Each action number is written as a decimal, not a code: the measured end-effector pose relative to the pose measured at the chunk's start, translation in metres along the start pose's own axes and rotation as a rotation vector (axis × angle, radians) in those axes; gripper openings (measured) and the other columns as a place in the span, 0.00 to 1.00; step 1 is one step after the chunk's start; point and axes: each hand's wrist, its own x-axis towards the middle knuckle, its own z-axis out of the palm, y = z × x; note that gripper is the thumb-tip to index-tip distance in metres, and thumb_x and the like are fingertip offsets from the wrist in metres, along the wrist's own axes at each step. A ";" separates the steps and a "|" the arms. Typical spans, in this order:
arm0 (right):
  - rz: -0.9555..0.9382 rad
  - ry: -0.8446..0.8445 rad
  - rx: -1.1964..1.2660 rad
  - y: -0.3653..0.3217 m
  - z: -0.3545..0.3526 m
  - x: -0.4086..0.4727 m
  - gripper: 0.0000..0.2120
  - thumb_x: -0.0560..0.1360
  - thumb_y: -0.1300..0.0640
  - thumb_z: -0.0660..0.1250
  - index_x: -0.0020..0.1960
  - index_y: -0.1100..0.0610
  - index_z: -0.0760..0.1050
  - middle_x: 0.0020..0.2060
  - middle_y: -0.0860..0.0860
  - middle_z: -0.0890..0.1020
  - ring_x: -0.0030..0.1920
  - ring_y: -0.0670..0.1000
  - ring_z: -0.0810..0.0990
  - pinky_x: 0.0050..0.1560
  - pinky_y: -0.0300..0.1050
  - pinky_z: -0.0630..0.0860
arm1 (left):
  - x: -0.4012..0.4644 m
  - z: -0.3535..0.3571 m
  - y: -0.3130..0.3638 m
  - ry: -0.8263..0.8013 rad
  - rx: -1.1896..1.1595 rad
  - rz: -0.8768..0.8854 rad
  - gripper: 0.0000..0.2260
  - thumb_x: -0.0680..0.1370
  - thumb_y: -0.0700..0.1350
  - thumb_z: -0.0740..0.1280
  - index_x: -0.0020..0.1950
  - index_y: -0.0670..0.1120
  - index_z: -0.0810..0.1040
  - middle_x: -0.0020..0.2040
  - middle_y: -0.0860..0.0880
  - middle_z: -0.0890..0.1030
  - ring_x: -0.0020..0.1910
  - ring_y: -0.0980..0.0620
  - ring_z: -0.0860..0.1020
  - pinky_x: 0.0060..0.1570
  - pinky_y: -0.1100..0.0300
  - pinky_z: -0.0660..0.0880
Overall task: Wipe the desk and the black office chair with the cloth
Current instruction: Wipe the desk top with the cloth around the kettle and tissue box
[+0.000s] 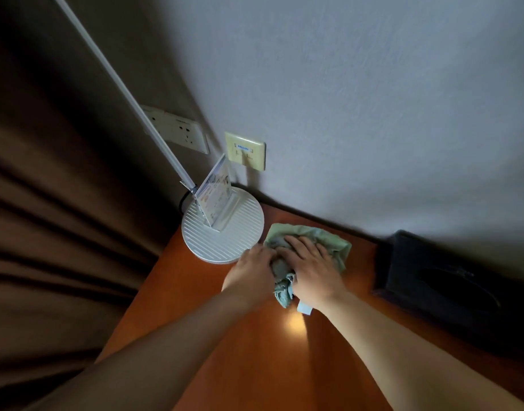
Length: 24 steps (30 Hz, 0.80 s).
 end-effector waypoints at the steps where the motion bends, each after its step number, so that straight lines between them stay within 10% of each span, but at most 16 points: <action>1: 0.018 -0.015 0.008 0.000 -0.004 0.010 0.34 0.76 0.54 0.65 0.79 0.41 0.57 0.80 0.42 0.54 0.81 0.51 0.50 0.80 0.56 0.48 | 0.007 0.002 0.004 -0.004 0.049 0.031 0.19 0.79 0.44 0.60 0.71 0.51 0.69 0.69 0.51 0.68 0.69 0.49 0.66 0.70 0.51 0.67; 16: -0.012 0.020 0.041 0.012 -0.015 0.043 0.28 0.78 0.52 0.62 0.77 0.45 0.61 0.80 0.43 0.57 0.80 0.51 0.54 0.78 0.56 0.53 | 0.035 0.027 0.017 0.113 0.344 0.061 0.24 0.79 0.47 0.60 0.75 0.48 0.62 0.74 0.47 0.61 0.75 0.45 0.56 0.75 0.51 0.53; 24: 0.174 -0.015 0.131 0.033 0.010 -0.049 0.35 0.76 0.53 0.65 0.78 0.41 0.55 0.81 0.42 0.52 0.81 0.51 0.48 0.79 0.55 0.49 | -0.011 0.056 0.061 -0.053 0.292 0.144 0.24 0.75 0.44 0.66 0.71 0.51 0.65 0.71 0.50 0.62 0.70 0.48 0.63 0.67 0.52 0.70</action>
